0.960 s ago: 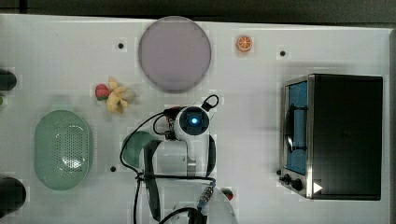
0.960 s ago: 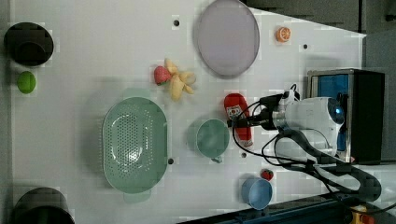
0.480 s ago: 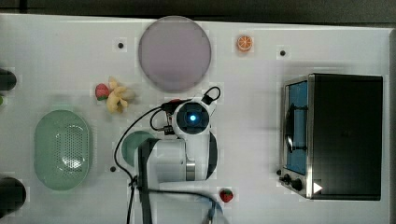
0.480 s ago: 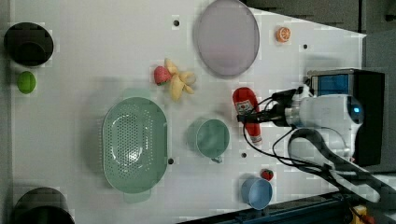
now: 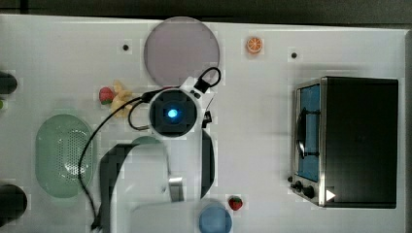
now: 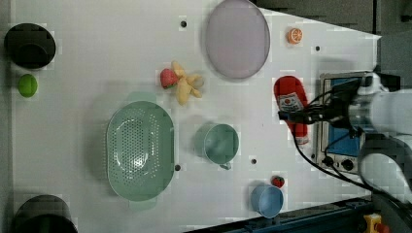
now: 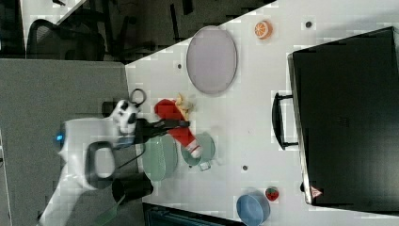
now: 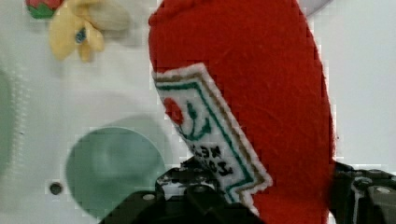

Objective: Pick Ketchup from the table and place it in strainer.

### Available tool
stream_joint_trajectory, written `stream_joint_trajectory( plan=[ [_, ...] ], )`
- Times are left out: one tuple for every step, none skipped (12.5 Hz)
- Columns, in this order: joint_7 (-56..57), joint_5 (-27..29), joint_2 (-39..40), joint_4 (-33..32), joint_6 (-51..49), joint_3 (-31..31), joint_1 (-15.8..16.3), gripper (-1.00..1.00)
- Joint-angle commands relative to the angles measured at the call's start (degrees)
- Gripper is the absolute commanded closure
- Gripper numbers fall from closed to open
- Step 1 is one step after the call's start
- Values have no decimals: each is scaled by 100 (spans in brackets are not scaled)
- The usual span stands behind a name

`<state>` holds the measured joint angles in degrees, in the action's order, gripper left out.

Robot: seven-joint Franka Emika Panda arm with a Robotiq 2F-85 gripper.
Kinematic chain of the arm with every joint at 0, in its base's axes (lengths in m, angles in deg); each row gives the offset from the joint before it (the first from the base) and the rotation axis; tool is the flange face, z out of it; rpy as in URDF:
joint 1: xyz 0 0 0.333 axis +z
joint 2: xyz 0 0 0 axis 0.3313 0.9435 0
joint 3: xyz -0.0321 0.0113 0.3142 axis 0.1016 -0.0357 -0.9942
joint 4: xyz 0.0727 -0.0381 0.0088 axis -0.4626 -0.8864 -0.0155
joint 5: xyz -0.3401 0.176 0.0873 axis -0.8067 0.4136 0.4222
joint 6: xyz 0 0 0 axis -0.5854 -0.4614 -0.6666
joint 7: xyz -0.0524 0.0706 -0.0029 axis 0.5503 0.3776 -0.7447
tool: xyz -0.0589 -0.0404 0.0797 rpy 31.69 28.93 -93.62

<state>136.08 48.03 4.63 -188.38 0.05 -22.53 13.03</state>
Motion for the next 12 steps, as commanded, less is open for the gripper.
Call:
stream_joint_trajectory(
  plan=[
    [-1144, 0, -195, 291, -400, -466, 177, -25],
    [-1575, 0, -222, 340, -452, -658, 229, -25],
    [-2034, 1, -219, 366, -480, -867, 276, -25],
    [-2486, 2, -206, 377, -489, -1083, 316, -25],
    [-2901, 2, -191, 380, -488, -1304, 354, -25],
    [-3334, 4, -169, 398, -475, -1516, 381, -25],
    [-3754, 7, -130, 408, -473, -1724, 408, -25],
    [-4127, 13, -66, 412, -442, -1930, 436, -25],
    [-4436, 12, 29, 415, -377, -2130, 458, -25],
    [-4726, 12, 150, 418, -216, -2319, 471, -25],
    [-5007, 12, 305, 417, 33, -2486, 481, -25],
    [-5315, 11, 491, 422, 404, -2622, 494, -25]
  ],
)
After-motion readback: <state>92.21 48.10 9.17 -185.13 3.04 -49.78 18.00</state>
